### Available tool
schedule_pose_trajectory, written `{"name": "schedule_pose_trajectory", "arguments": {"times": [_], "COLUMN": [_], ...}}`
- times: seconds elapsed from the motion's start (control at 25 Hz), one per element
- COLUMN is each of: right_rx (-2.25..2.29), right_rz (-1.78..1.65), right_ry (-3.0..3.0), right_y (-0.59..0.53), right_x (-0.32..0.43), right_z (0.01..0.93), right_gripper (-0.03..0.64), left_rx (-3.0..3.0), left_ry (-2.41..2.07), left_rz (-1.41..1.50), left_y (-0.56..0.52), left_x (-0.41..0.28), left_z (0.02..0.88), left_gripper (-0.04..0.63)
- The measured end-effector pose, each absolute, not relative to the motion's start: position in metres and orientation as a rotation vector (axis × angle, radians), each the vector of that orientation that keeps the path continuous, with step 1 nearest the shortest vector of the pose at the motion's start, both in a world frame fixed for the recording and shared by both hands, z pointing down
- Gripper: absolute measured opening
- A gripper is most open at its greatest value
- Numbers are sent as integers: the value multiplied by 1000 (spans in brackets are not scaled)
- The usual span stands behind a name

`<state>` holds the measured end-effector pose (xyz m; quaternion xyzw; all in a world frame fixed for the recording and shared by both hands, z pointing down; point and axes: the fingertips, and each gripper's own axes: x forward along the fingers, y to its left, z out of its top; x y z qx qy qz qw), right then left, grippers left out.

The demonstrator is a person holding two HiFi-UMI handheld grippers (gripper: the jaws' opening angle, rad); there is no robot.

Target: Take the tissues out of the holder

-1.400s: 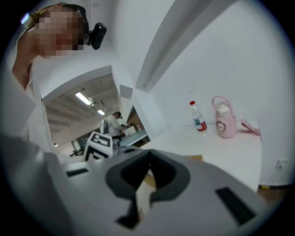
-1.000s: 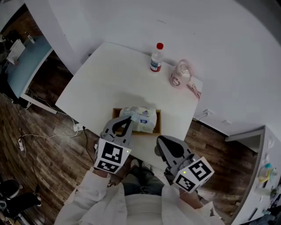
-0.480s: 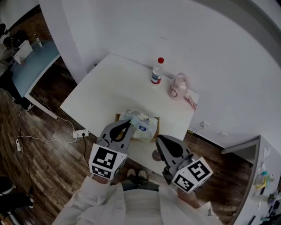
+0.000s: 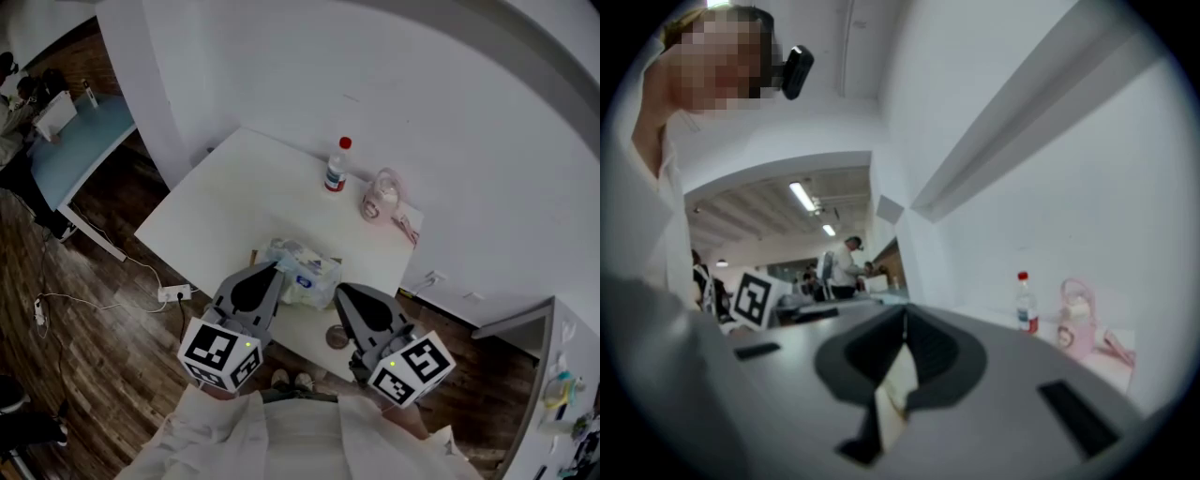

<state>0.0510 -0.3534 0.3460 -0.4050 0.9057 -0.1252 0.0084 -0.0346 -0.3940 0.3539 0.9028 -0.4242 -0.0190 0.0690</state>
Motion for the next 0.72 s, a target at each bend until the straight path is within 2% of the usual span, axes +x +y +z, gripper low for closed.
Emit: {"name": "schedule_pose_trajectory", "arguments": {"times": [0.72], "right_rx": [-1296], "right_rz": [-346], "right_ry": [2822], "right_y": [-357], "right_x": [52], "right_z": [338], "right_gripper": [12], "left_rx": [2659], "left_ry": [-1236], "left_rz": [-127], "left_y": [-395], "left_x": [-32], "left_z": [354], "left_gripper": [18]}}
